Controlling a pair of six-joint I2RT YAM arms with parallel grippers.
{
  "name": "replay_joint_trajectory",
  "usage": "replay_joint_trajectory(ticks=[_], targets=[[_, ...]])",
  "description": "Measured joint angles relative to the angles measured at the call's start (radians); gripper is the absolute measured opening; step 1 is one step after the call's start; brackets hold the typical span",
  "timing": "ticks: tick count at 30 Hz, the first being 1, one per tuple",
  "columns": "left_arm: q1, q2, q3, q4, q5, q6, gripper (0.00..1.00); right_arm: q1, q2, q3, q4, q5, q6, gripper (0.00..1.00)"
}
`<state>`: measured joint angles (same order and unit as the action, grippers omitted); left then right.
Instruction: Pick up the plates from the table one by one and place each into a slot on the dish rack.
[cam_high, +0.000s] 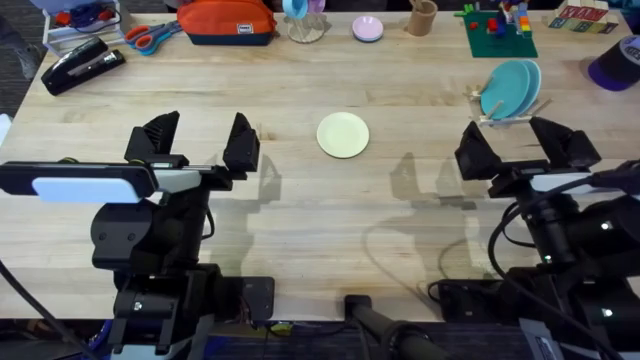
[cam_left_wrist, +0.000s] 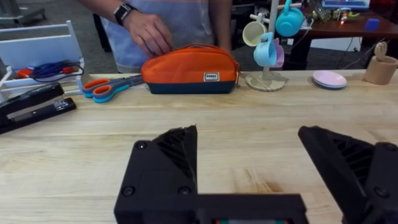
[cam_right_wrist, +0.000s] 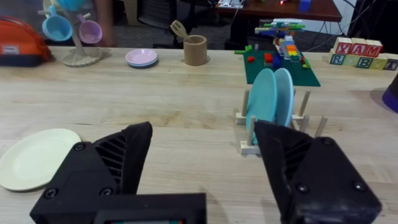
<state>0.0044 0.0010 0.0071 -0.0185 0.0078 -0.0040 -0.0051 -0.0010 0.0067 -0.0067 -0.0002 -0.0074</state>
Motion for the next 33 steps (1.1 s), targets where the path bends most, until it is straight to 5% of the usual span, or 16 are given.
replay_joint_trajectory(ticks=[24,33], targets=[[0.000,0.000,0.003,0.000,0.000,0.024,0.994,0.000,0.000,0.004,-0.022,0.000,-0.053,0.994],[0.000,0.000,0.227,-0.295,-0.001,0.030,0.993,-0.001,0.001,0.155,-0.264,0.001,-0.062,0.994]])
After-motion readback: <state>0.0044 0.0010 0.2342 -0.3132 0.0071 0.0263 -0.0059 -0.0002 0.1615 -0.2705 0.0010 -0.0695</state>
